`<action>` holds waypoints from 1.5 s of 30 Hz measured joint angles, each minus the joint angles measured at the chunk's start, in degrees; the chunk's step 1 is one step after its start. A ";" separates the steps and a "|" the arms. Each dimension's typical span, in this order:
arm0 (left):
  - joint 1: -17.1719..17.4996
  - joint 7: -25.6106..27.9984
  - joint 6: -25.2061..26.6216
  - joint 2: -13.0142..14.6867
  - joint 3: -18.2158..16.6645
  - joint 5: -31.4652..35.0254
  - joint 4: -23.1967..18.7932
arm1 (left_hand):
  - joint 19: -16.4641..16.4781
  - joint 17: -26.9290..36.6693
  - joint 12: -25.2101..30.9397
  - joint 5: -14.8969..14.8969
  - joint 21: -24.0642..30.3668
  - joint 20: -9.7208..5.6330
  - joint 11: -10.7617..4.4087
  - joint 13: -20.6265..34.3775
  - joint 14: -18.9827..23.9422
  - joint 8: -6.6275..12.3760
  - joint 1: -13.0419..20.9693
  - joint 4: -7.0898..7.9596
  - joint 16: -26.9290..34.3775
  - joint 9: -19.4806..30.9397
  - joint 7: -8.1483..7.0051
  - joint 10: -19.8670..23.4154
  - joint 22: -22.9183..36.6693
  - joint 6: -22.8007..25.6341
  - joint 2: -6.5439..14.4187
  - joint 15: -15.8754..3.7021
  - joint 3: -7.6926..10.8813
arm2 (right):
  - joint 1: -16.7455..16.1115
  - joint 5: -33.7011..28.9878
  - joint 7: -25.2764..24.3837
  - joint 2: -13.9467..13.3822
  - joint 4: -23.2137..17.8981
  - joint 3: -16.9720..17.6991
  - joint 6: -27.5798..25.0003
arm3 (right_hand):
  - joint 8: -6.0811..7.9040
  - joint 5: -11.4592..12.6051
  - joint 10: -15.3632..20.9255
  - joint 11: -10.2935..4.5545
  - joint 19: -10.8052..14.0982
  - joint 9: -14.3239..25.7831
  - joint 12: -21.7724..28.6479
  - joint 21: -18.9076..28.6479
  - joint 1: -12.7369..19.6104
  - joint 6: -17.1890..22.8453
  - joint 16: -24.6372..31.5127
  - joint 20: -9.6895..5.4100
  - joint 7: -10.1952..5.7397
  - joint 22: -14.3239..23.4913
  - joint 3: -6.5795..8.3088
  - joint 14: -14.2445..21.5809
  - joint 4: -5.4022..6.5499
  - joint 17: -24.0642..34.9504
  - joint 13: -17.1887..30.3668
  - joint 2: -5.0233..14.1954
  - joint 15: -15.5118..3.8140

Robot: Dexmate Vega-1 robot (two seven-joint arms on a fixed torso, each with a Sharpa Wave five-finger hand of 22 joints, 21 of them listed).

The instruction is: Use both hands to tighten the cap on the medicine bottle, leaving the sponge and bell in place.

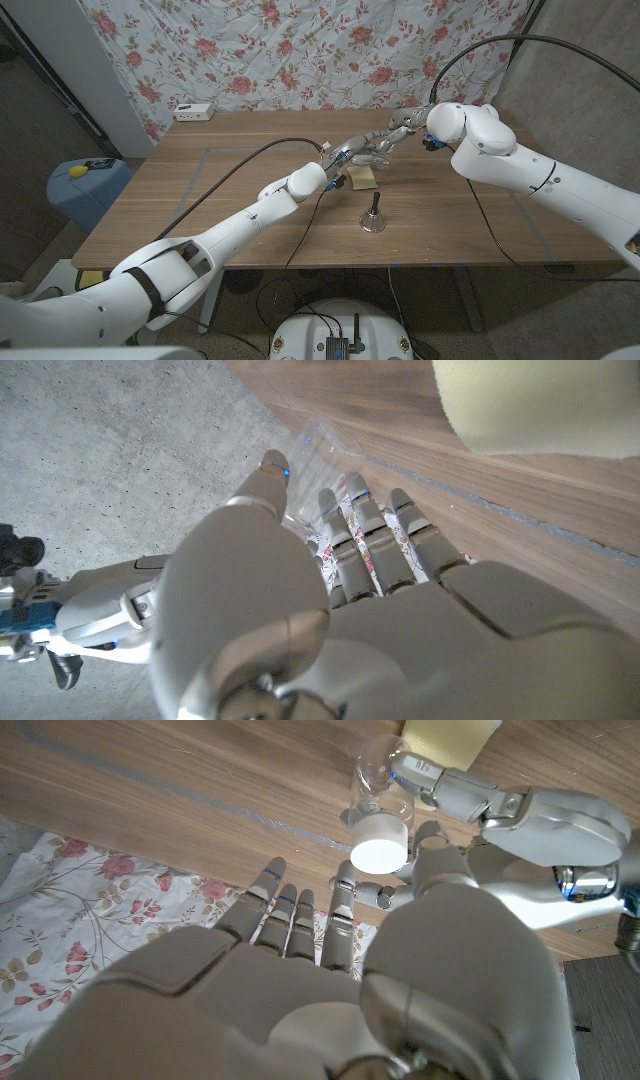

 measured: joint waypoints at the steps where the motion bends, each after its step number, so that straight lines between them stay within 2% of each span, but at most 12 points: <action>1: -0.01 -0.01 0.00 -0.01 0.01 0.00 0.01 | 0.00 0.00 0.00 0.00 0.00 0.00 0.00 0.00 0.00 0.00 0.00 0.00 0.00 0.00 0.00 0.00 0.00 0.00 0.00 0.00 0.00 | 0.03 0.01 0.00 -0.01 0.01 -0.01 0.00 | 0.00 0.00 0.10 -0.10 0.00 0.00 0.00 0.27 0.32 0.17 0.00 0.00 -0.17 0.00 0.09 0.11 -0.05 0.00 0.00 -0.03 -0.11; 8: -0.02 -0.04 0.00 -0.01 0.05 0.06 0.02 | 0.00 0.00 0.00 -0.11 0.00 0.00 -0.01 0.00 0.00 0.00 0.00 0.00 0.00 0.00 0.00 -0.01 0.00 0.00 -0.01 0.00 0.00 | 0.35 0.33 0.00 -0.17 0.23 -0.28 0.03 | 0.45 -0.48 0.41 -0.41 0.28 0.00 0.16 0.44 1.95 1.85 0.43 -0.28 -0.56 0.00 0.78 0.52 0.18 -0.28 0.00 -0.15 -0.52; 16: 0.14 0.14 0.14 0.07 0.06 0.20 -0.35 | 0.00 0.00 0.00 -0.15 0.00 0.00 -0.01 0.00 0.00 0.00 0.00 0.01 0.00 0.00 0.01 -0.01 0.00 0.00 -0.02 0.00 0.00 | 0.71 0.64 0.00 -0.23 0.64 -0.62 0.08 | 0.86 -0.53 0.93 -0.93 0.74 0.01 0.44 0.44 1.95 3.32 0.43 -0.31 -0.62 0.00 1.08 1.03 0.48 -0.27 -0.01 -0.15 -1.02; 20: 0.30 0.25 0.30 0.16 0.06 0.24 -0.62 | 0.00 0.00 -0.01 -0.15 0.00 0.00 -0.01 -0.02 0.00 0.00 -0.01 -0.23 0.00 0.00 0.01 -0.01 0.00 0.00 -0.02 0.00 0.23 | 0.73 0.70 -0.02 -0.23 0.74 -0.77 -0.02 | 1.69 -0.74 1.77 -1.32 1.03 0.12 0.75 0.44 2.18 5.10 0.43 -0.61 -1.00 0.00 1.43 1.75 0.83 -0.27 -0.01 -0.38 -1.30; 34: 0.41 0.29 0.52 0.22 0.06 0.24 -0.86 | -0.32 0.00 0.01 -0.17 0.00 -0.32 -0.10 -0.03 0.00 0.00 -0.02 -0.23 0.00 0.00 0.01 -0.10 0.00 0.00 -0.04 0.00 0.24 | 0.88 0.27 -0.59 -0.13 0.81 -1.55 -1.12 | 3.21 -0.96 3.31 -2.05 2.57 0.44 0.89 1.04 2.17 9.54 1.05 -0.91 -0.93 0.01 1.89 3.25 1.28 -0.12 -0.16 -0.38 -1.74; 45: 0.42 0.29 0.42 0.19 0.01 0.12 -0.55 | -0.31 0.00 0.22 0.02 0.00 -0.32 -0.11 -0.01 0.00 0.00 -0.42 -0.23 0.00 0.00 -0.01 -0.11 0.00 0.02 -0.39 0.00 0.23 | 0.72 -0.25 -1.58 0.03 0.80 -1.74 -1.79 | 4.38 -1.17 5.35 -2.04 4.03 0.69 1.33 1.05 2.01 12.79 1.28 -1.31 -1.30 0.01 2.13 4.94 1.53 -0.12 -0.15 -0.54 -2.64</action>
